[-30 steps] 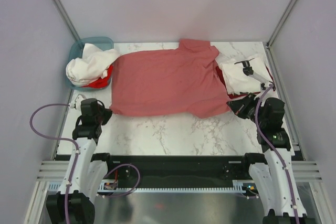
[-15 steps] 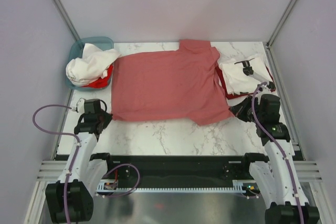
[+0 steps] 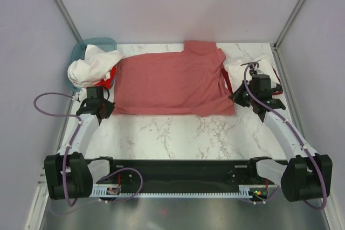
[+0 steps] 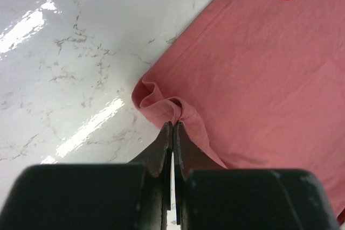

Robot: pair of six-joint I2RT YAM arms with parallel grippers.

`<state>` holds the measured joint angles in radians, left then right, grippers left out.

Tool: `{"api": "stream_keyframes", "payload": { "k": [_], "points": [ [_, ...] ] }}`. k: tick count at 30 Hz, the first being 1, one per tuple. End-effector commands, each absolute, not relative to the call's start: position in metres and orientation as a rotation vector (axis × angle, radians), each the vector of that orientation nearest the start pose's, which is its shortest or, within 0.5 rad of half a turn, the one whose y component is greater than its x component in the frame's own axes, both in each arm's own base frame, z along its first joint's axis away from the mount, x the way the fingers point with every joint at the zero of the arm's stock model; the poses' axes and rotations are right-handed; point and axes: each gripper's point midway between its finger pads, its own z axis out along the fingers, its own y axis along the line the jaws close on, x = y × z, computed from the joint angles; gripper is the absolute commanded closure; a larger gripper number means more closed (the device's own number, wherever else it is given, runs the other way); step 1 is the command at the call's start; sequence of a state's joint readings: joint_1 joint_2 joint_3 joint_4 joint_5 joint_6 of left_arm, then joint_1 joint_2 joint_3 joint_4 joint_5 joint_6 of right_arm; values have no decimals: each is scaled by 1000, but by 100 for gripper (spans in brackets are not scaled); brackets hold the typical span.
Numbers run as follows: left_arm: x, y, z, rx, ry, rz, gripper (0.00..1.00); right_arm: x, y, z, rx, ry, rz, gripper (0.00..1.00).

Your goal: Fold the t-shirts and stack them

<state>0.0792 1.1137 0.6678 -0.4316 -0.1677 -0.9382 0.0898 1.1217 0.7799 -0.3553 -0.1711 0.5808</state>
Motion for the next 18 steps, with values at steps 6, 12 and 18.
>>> {"api": "stream_keyframes", "payload": {
  "k": [6,12,18],
  "points": [
    [340,27,95,-1378,2027,-197,98,383,77,186,532,2115,502,100],
    [365,27,95,-1425,2008,-218,98,413,78,181,560,2126,461,100],
    [388,26,101,-1435,1984,-246,98,439,72,171,601,2120,413,100]
  ]
}}
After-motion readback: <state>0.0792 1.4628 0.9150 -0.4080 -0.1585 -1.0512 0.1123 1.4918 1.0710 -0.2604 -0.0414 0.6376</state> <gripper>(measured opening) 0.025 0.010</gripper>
